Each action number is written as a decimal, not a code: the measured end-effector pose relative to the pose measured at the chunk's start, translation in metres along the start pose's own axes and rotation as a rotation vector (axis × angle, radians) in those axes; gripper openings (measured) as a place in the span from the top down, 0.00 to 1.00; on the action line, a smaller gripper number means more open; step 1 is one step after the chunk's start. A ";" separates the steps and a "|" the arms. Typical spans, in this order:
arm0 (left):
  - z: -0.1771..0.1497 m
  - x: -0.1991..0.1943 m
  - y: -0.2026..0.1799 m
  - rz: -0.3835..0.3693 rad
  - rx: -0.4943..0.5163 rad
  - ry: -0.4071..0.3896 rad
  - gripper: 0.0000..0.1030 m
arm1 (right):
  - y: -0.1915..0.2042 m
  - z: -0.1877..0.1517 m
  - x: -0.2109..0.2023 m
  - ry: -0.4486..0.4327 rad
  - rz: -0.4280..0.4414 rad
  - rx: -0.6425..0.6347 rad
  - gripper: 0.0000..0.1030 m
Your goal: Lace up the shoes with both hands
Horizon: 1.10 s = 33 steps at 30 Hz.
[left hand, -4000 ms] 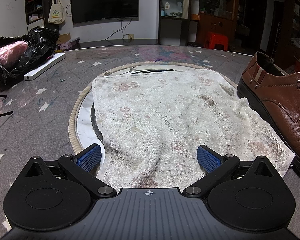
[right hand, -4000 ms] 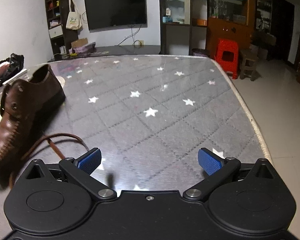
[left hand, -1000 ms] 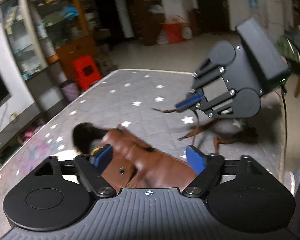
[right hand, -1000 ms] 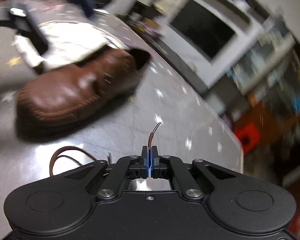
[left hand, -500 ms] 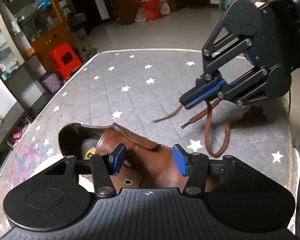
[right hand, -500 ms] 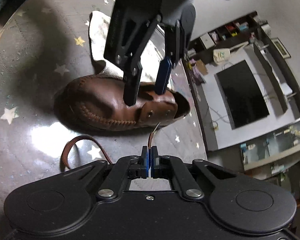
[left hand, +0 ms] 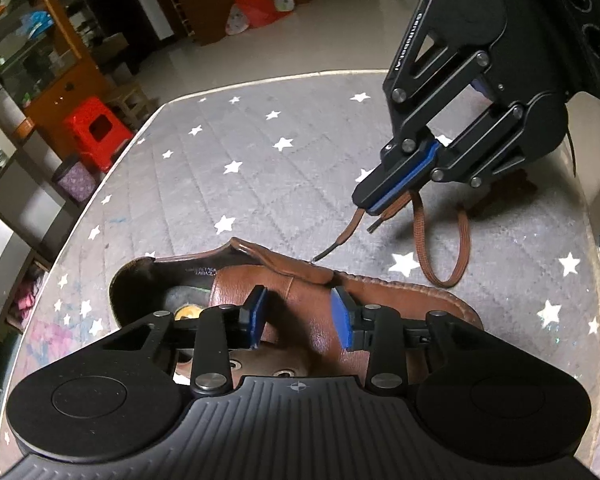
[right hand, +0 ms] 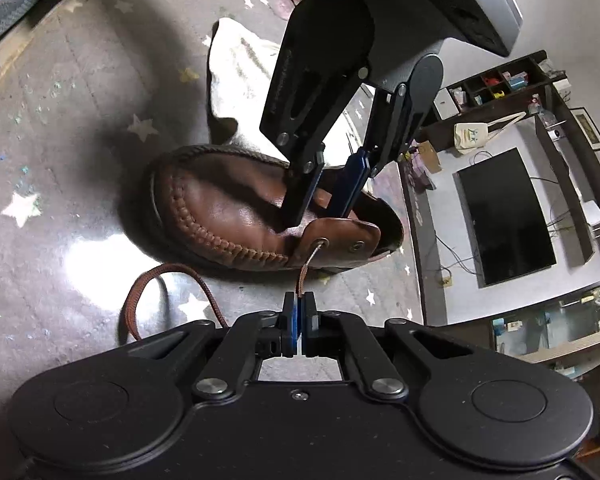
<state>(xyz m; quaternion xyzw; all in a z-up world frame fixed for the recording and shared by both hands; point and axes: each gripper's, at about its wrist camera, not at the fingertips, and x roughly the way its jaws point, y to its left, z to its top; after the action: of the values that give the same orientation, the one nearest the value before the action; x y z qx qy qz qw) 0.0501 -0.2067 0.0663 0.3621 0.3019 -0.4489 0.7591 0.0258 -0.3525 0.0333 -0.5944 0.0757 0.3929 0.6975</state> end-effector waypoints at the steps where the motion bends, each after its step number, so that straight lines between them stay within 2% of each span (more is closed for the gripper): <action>1: 0.000 0.001 0.000 -0.001 0.002 0.002 0.66 | 0.000 0.000 0.000 -0.003 -0.002 -0.003 0.98; 7: 0.006 0.001 -0.006 0.022 0.089 0.020 0.72 | 0.002 0.001 0.004 -0.008 0.011 -0.028 0.99; 11: 0.008 0.001 -0.008 0.038 0.140 0.018 0.80 | -0.002 0.004 0.008 -0.017 0.002 -0.026 0.99; 17: 0.008 -0.001 -0.019 0.079 0.236 0.008 0.80 | -0.010 0.007 0.008 -0.036 -0.031 -0.001 0.99; 24: 0.006 -0.002 -0.019 0.082 0.241 -0.015 0.80 | -0.018 0.009 0.007 -0.041 -0.089 0.043 0.98; 31: 0.005 0.001 -0.021 0.081 0.231 -0.031 0.83 | -0.015 0.010 0.013 -0.045 -0.056 0.086 0.98; 33: 0.005 0.003 -0.024 0.089 0.232 -0.036 0.88 | -0.017 0.010 0.014 -0.040 -0.047 0.097 0.98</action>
<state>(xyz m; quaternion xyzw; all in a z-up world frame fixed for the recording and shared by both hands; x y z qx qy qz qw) 0.0303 -0.2197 0.0602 0.4524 0.2178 -0.4529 0.7367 0.0422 -0.3369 0.0408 -0.5535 0.0665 0.3841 0.7360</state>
